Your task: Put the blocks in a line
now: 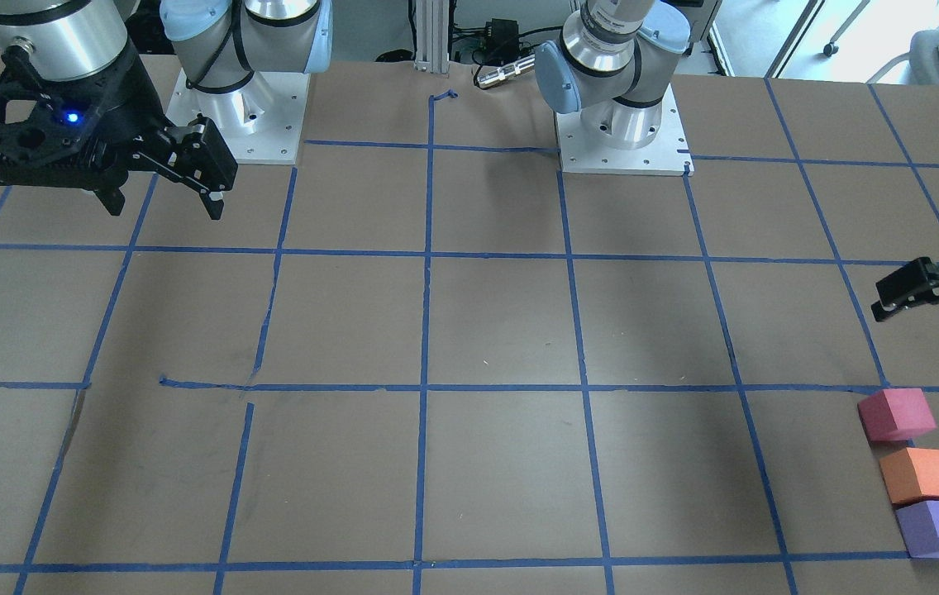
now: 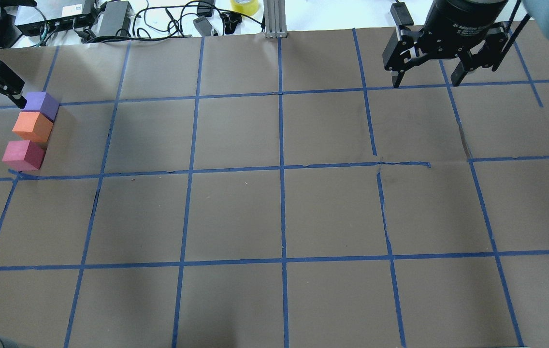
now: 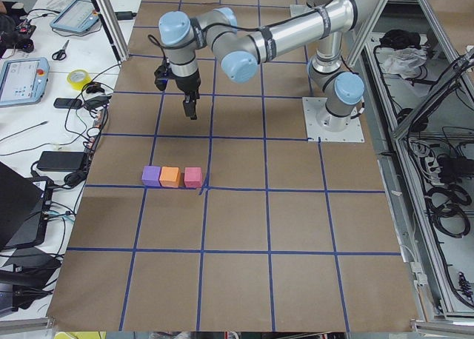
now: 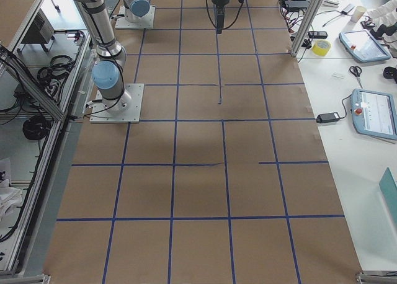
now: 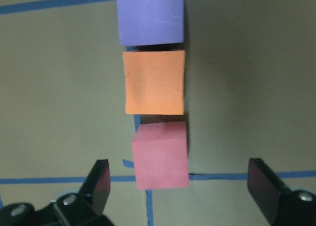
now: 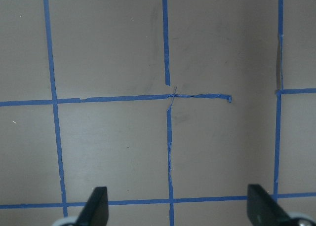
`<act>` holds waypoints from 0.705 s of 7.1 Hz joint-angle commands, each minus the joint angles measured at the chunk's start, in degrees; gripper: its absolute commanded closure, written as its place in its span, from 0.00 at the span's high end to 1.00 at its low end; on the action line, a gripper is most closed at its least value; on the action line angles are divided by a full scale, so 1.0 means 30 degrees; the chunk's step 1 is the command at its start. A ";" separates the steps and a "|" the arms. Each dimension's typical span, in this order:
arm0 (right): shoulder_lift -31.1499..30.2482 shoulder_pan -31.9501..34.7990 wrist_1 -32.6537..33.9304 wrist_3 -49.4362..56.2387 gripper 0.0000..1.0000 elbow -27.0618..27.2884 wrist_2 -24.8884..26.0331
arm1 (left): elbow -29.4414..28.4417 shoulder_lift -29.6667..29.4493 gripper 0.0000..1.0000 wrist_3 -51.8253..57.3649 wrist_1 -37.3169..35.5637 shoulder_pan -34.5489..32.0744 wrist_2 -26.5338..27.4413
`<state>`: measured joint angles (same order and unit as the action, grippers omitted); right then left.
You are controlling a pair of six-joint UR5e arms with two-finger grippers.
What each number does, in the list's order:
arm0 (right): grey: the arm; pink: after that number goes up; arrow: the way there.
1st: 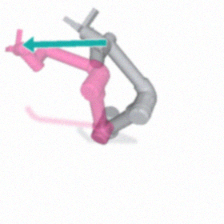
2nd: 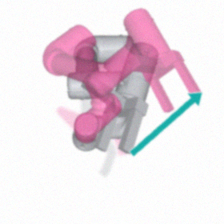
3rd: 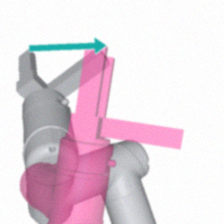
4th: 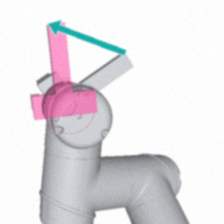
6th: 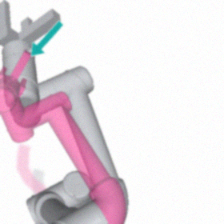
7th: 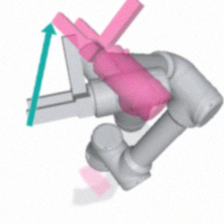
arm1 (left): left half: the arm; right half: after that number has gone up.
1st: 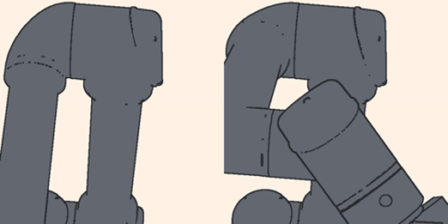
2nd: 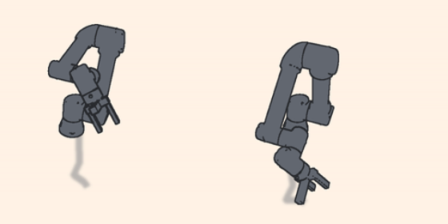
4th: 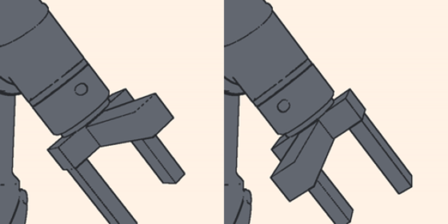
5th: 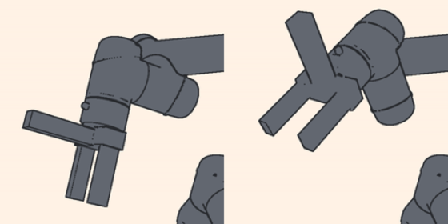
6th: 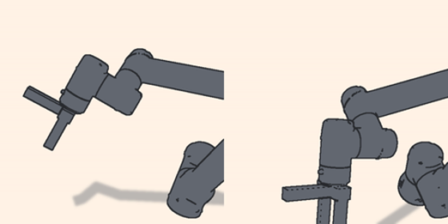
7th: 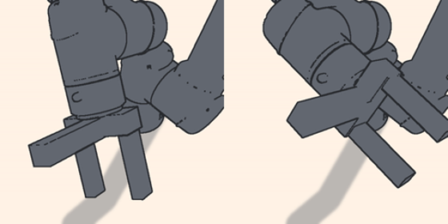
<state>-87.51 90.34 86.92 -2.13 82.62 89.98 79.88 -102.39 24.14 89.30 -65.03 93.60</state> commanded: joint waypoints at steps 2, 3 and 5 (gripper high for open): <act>-0.0009 -0.0026 0.0294 0.0007 1.00 -0.0028 -0.0050 | 0.0239 0.2427 1.00 -0.6078 0.0821 -0.6308 -0.0436; 0.0019 -0.0026 0.0324 -0.0022 1.00 -0.0029 -0.0079 | 0.0093 0.2807 1.00 -0.7301 0.0908 -0.8303 -0.0496; -0.0010 -0.0026 0.0324 -0.0051 1.00 -0.0029 -0.0050 | 0.0412 0.3424 1.00 -0.7401 0.1084 -0.9406 -0.0642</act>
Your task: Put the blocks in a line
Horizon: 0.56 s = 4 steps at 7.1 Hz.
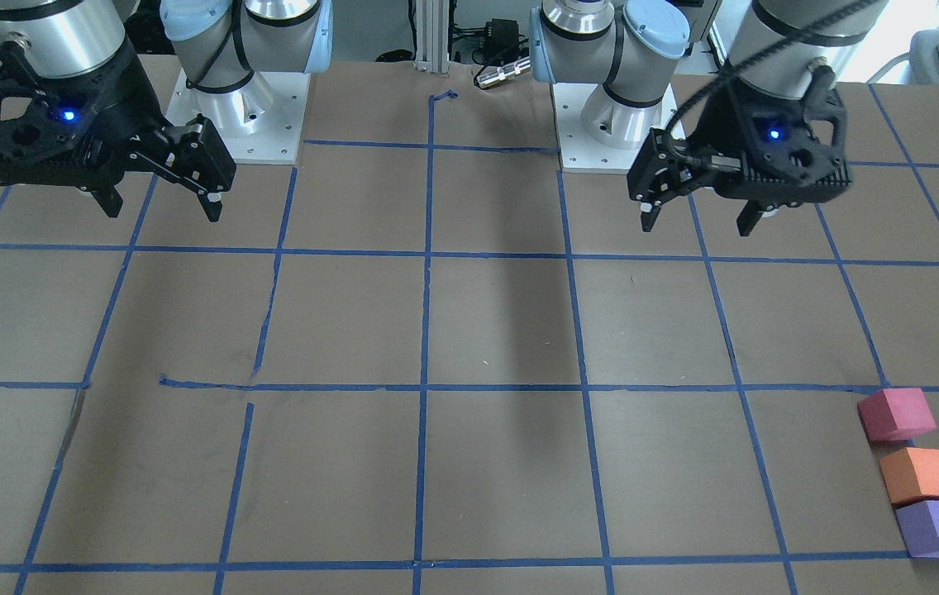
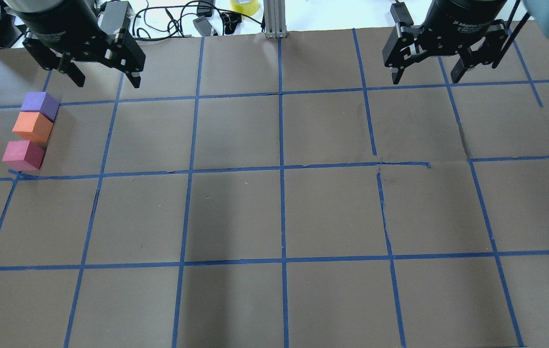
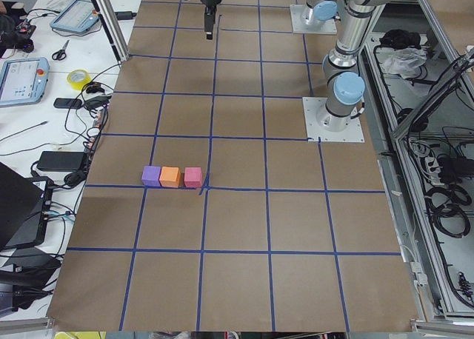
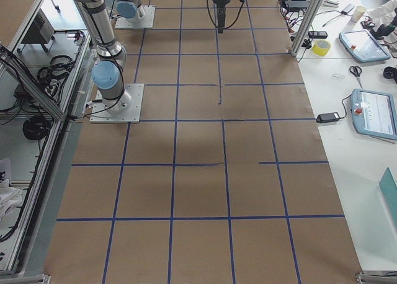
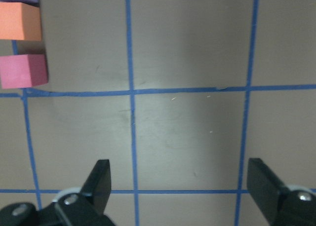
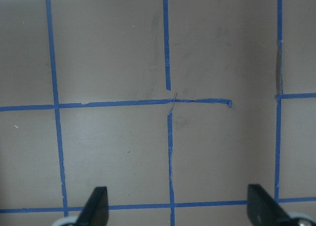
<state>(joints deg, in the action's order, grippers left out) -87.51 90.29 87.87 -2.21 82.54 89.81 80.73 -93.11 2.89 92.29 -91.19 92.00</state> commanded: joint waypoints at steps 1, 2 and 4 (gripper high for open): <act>-0.0009 0.0048 0.0006 -0.0024 1.00 -0.0002 0.0006 | 0.0102 0.0682 1.00 -0.0405 0.1422 -0.0686 0.0037; -0.0009 -0.0009 -0.0023 -0.0024 1.00 -0.0002 0.0006 | 0.0102 0.0830 1.00 -0.1044 0.1870 -0.0686 -0.0020; -0.0009 -0.0010 0.0006 -0.0025 1.00 -0.0002 -0.0023 | 0.0160 0.0861 1.00 -0.1194 0.1817 -0.0686 -0.0224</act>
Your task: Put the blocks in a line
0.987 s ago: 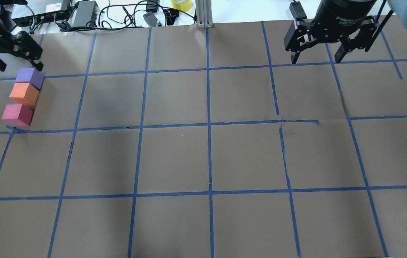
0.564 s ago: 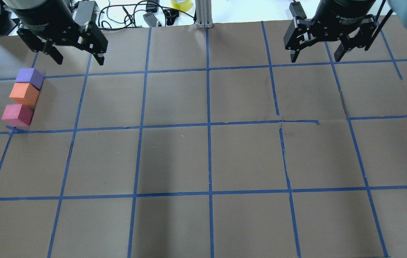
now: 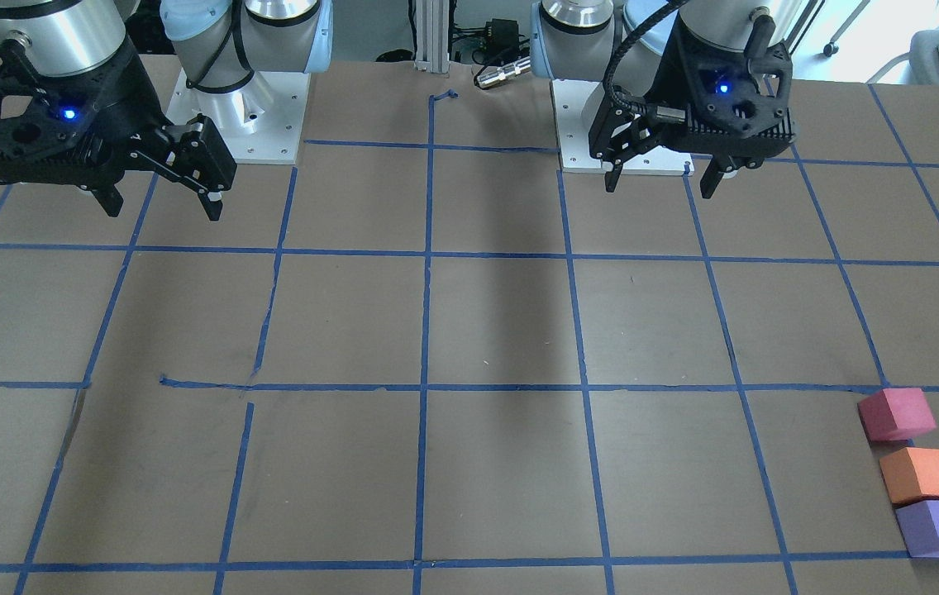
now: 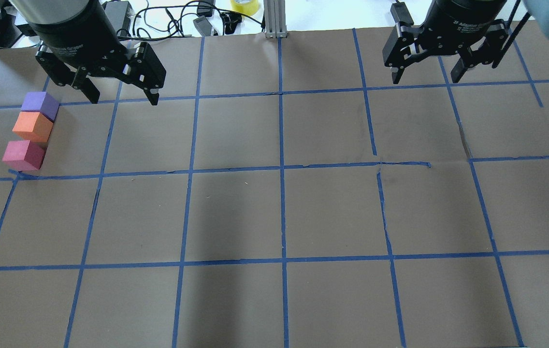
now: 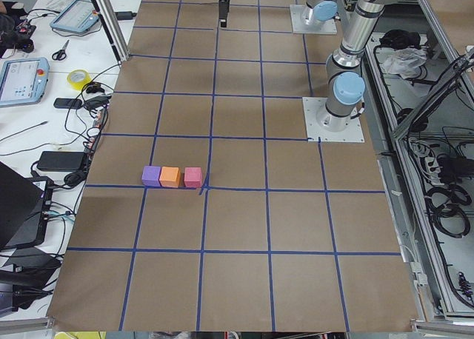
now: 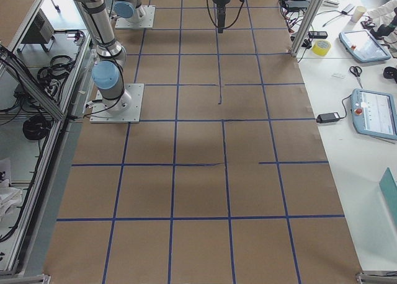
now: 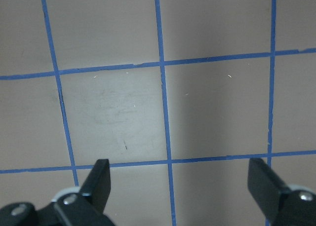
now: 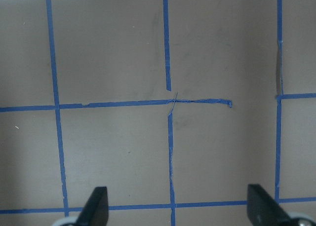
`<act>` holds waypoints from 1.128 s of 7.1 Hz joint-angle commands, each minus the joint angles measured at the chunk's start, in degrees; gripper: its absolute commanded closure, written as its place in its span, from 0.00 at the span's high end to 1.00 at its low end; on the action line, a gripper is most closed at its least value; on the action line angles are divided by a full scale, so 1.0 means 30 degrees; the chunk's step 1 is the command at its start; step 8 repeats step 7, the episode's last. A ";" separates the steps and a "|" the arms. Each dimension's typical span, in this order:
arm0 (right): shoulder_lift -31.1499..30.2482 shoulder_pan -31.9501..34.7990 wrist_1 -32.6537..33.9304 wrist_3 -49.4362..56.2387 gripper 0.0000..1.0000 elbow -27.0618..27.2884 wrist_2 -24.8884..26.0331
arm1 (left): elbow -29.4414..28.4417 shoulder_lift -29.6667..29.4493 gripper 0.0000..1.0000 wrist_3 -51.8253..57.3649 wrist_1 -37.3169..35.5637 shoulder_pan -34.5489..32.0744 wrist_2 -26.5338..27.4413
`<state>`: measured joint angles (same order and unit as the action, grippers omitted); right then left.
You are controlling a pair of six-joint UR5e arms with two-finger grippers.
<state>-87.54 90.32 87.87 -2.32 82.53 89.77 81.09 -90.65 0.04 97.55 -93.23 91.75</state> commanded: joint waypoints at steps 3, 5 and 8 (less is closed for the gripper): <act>-0.0001 -0.0017 0.0006 0.0013 1.00 0.0000 0.0019 | -0.0077 -0.0485 1.00 -0.0395 -0.0665 -0.0038 -0.0054; -0.0117 -0.0046 -0.0023 0.0013 1.00 0.0000 0.0077 | 0.0011 -0.0370 1.00 -0.2118 -0.0816 -0.0038 0.0355; -0.0148 -0.0075 -0.0023 0.0013 1.00 0.0000 0.0107 | -0.0019 -0.0634 1.00 -0.1834 -0.0904 -0.0067 0.0151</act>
